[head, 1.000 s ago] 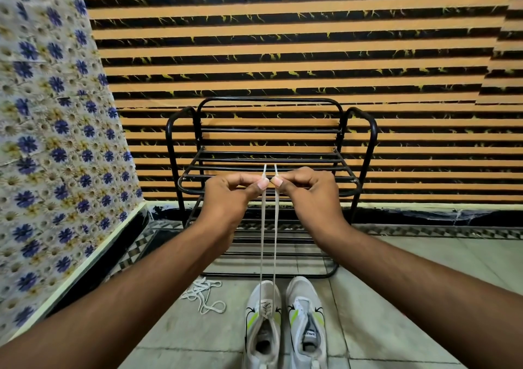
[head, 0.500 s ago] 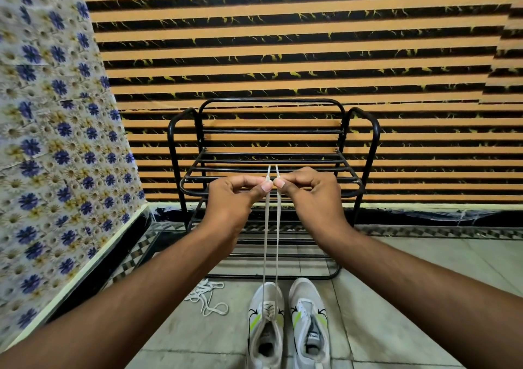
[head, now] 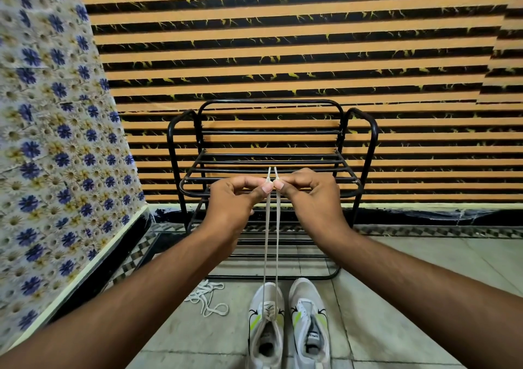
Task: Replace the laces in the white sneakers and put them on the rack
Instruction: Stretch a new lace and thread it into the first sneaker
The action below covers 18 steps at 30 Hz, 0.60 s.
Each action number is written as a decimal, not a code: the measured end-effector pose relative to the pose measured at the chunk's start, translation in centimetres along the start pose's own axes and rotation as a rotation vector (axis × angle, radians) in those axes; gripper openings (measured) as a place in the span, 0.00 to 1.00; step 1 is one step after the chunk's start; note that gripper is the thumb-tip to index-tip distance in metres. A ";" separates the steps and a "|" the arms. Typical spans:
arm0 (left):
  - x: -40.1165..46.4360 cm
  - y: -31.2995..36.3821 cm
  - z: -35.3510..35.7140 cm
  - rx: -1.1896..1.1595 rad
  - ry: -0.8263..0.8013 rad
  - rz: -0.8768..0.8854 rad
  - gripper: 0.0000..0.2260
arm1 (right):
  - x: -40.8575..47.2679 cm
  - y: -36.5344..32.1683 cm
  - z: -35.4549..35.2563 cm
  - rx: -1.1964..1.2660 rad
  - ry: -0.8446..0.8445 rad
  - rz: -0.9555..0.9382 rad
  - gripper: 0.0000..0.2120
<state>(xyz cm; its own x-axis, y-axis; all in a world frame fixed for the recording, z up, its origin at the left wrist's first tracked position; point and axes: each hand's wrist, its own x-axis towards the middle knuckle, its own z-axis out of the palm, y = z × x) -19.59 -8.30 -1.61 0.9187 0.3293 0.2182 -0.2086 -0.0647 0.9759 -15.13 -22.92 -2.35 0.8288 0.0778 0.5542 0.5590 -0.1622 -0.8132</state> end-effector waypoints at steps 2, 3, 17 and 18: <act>-0.1 0.0 0.1 0.003 -0.004 -0.010 0.01 | 0.0 0.1 0.0 0.000 -0.002 -0.003 0.03; -0.1 0.0 0.1 0.007 -0.006 -0.011 0.01 | -0.1 0.1 -0.1 -0.002 -0.004 -0.005 0.03; 0.1 -0.8 -0.4 0.041 -0.014 0.008 0.03 | -0.4 1.5 -0.5 0.021 0.002 0.010 0.04; 0.0 -1.1 -0.6 0.035 -0.021 0.003 0.03 | -0.6 1.8 -0.6 0.008 -0.002 0.045 0.06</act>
<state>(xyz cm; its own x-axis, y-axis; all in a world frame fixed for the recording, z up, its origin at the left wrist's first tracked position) -19.52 -7.65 -2.66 0.9251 0.3090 0.2208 -0.1998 -0.0984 0.9749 -14.64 -23.80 -4.03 0.8533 0.0725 0.5164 0.5210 -0.1574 -0.8389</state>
